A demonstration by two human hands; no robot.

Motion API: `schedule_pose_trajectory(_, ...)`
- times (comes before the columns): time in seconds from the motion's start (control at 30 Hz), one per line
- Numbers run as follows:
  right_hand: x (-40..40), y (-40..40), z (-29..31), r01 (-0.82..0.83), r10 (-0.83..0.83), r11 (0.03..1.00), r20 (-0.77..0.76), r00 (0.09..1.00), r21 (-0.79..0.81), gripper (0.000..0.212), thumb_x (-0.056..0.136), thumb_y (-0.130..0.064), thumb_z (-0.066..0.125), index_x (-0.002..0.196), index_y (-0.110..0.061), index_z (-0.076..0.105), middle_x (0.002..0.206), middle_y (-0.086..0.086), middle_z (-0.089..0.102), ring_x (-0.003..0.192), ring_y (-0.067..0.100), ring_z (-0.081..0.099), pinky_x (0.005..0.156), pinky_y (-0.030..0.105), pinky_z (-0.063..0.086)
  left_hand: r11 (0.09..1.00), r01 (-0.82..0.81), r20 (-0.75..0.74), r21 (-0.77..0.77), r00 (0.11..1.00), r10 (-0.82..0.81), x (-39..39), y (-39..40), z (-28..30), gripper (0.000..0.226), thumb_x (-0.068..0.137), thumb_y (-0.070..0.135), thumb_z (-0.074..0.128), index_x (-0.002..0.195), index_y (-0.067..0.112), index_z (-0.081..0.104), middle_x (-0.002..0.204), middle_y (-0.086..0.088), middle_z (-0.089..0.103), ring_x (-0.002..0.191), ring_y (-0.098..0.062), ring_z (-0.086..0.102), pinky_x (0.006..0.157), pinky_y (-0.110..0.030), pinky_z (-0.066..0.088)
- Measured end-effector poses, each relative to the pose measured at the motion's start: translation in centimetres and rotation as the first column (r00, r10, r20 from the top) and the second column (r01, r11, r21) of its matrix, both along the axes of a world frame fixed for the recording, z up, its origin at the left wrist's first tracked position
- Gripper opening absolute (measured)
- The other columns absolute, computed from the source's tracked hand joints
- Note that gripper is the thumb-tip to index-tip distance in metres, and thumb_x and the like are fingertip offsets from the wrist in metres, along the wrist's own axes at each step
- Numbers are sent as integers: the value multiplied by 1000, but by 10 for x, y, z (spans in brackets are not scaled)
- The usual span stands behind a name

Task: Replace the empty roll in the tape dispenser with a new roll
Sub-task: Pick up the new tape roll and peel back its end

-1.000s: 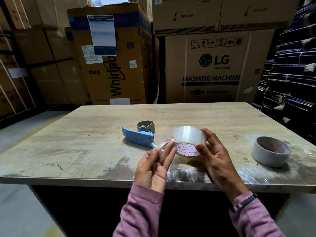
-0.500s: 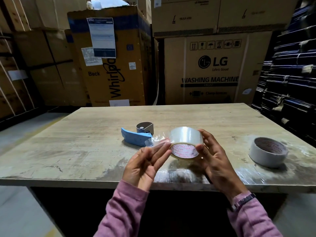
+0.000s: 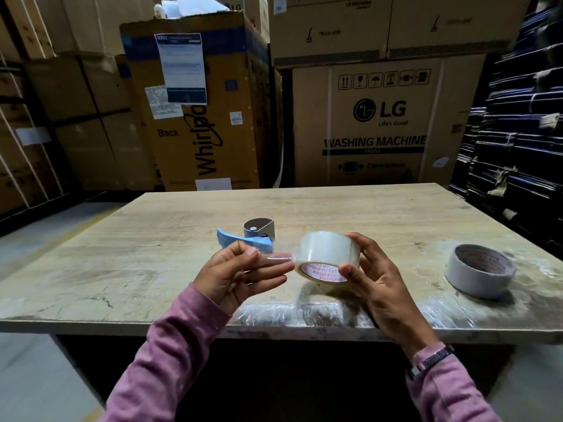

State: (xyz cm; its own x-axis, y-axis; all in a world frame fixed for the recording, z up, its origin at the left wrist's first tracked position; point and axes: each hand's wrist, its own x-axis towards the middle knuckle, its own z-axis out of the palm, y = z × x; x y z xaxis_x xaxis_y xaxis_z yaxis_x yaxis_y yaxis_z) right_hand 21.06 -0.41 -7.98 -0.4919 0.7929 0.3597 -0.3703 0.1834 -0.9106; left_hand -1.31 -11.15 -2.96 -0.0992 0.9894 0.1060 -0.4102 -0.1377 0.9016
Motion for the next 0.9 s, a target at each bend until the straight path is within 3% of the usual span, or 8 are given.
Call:
schedule_pose_trajectory(0.37,-2,-2,1,31,-31,999,19,999,36,45,81,-17,72,122,-32,61,124,18,62,103,28,72,72,37,62,999,-43,151,-7,988,44,13,0,-2,4,91,8,42,93,8,44,110,-43,57,105,-53,58,87,-58,50)
schedule_pose_trajectory(0.43,-1,-1,2,51,-51,998,10,999,22,46,80,-28,73,124,-32,60,118,12,67,96,22,73,70,33,62,999,-52,219,-2,974,51,19,0,-7,5,86,8,48,84,5,45,105,-41,60,103,-51,60,85,-56,51)
schedule_pose_trajectory(0.5,-1,0,2,54,-54,999,-4,999,0,60,72,-49,81,126,-33,59,111,-1,71,94,17,73,71,38,62,997,-73,319,29,946,60,30,1,-16,22,75,9,66,77,3,45,107,-42,59,104,-51,59,82,-56,53)
schedule_pose_trajectory(0.57,-1,1,2,50,-51,998,-17,999,-40,78,60,-61,86,128,-33,58,108,-6,72,94,19,72,80,52,55,992,-90,467,90,884,37,41,3,-30,41,60,7,82,81,0,47,116,-45,51,110,-53,55,80,-55,54)
schedule_pose_trajectory(0.63,-1,3,0,43,-45,997,-30,999,-58,82,58,-62,87,129,-33,58,109,-6,71,94,20,72,85,55,50,988,-76,596,137,803,-21,50,4,-41,51,56,2,85,92,-8,50,120,-44,50,113,-52,53,80,-55,53)
schedule_pose_trajectory(0.77,-2,1,1,27,-34,996,-83,996,-81,78,58,-59,89,126,-33,61,113,-3,71,104,24,70,79,46,60,955,61,785,292,554,-275,72,3,-58,54,84,-5,57,130,-20,32,140,-38,33,130,-47,36,105,-56,37)
schedule_pose_trajectory(0.83,-2,2,1,28,-42,994,-135,990,-106,75,56,-57,90,122,-32,64,115,0,69,108,25,67,89,46,58,960,79,806,268,528,-268,72,4,-55,46,95,1,38,132,-22,25,145,-34,23,137,-42,23,113,-53,25)
schedule_pose_trajectory(0.9,-1,4,1,36,-53,992,-147,988,-119,74,55,-58,90,121,-33,65,116,1,68,111,26,65,92,46,56,976,69,824,208,526,-213,72,6,-51,44,92,-2,44,130,-19,31,143,-36,26,134,-47,28,108,-56,34)
